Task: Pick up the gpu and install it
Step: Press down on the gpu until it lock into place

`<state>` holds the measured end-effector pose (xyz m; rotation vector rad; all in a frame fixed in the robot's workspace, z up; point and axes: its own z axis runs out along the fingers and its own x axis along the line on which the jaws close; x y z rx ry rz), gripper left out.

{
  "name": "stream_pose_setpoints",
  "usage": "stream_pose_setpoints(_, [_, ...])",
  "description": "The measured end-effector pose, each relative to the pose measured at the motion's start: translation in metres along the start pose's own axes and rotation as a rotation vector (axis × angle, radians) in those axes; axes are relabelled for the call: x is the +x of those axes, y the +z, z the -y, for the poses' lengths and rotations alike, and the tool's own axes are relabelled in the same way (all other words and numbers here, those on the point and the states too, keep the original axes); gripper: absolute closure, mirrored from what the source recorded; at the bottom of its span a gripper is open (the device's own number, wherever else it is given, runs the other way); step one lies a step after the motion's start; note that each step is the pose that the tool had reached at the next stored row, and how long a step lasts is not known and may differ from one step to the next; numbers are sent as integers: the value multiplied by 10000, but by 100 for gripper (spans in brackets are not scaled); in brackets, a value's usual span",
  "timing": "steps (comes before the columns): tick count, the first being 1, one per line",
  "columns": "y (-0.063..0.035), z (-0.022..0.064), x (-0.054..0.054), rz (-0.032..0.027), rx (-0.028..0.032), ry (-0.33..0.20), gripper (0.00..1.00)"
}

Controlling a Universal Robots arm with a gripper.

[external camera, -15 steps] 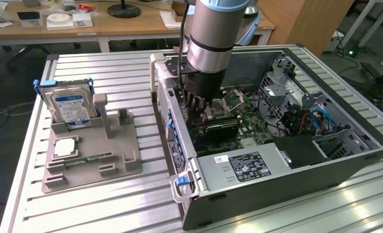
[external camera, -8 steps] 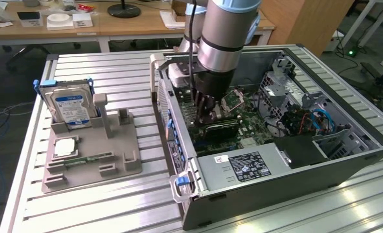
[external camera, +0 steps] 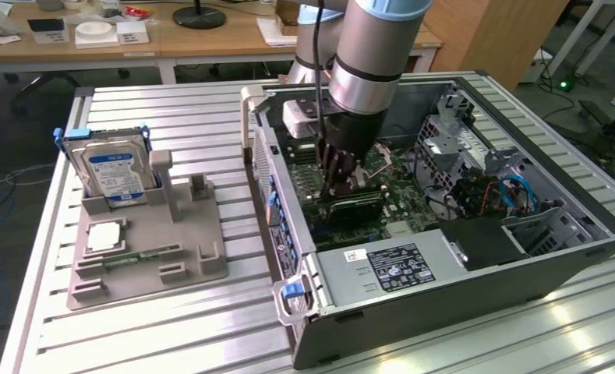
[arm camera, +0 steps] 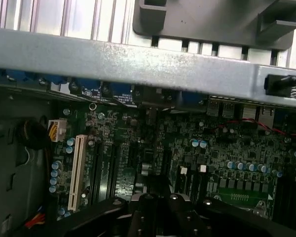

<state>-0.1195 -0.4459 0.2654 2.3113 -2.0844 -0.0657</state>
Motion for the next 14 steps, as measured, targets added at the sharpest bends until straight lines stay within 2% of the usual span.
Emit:
stream_pose_setpoints(3, [0, 1, -1, -3, 27, 0, 90])
stream_pose_setpoints(8, [1, -1, -2, -10, 109, 225, 90])
stream_pose_setpoints(14, [1, -4, -2, -10, 114, 233, 90])
